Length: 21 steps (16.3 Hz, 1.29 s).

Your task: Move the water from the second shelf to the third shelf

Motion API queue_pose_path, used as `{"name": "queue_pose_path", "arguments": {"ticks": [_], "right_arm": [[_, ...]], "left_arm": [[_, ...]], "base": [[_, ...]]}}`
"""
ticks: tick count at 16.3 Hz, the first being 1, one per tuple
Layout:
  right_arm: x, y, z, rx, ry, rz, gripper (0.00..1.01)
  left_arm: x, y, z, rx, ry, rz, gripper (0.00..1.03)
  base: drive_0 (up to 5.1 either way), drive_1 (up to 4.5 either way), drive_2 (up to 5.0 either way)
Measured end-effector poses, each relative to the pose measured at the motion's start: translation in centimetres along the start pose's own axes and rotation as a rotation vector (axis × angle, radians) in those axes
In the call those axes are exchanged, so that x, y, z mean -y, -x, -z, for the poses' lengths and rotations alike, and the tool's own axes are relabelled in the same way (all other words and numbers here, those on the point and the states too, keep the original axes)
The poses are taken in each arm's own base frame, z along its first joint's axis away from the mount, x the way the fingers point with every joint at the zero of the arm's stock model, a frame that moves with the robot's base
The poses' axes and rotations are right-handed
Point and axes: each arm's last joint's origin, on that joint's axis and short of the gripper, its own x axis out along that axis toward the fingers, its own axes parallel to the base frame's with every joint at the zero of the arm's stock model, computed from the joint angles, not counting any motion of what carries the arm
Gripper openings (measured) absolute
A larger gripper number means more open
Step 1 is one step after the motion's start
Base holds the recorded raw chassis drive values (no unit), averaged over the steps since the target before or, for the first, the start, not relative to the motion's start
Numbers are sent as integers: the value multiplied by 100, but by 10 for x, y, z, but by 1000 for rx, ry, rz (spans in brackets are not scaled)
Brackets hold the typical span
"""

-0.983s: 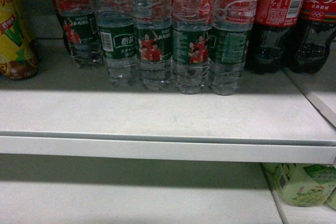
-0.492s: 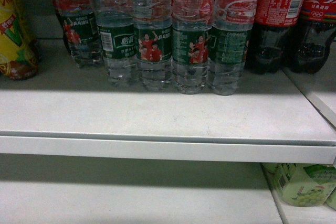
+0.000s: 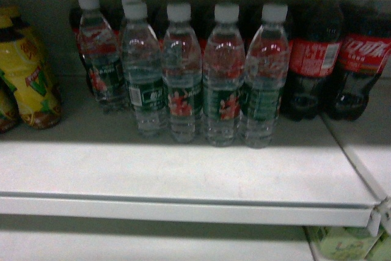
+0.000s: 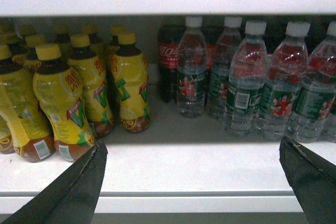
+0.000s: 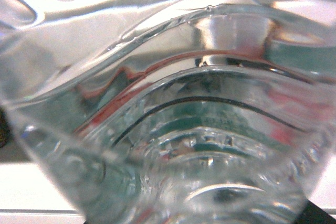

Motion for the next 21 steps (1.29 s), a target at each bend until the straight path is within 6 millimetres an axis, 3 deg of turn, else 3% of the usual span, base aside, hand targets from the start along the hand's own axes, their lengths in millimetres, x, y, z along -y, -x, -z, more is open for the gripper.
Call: {"name": "queue_pose_path", "arguments": {"ticks": [21], "right_arm": [[0,0,-1,4,0,-3,41]], "left_arm": [[0,0,0,0,0,-2,98]], "base": [[0,0,0]]}}
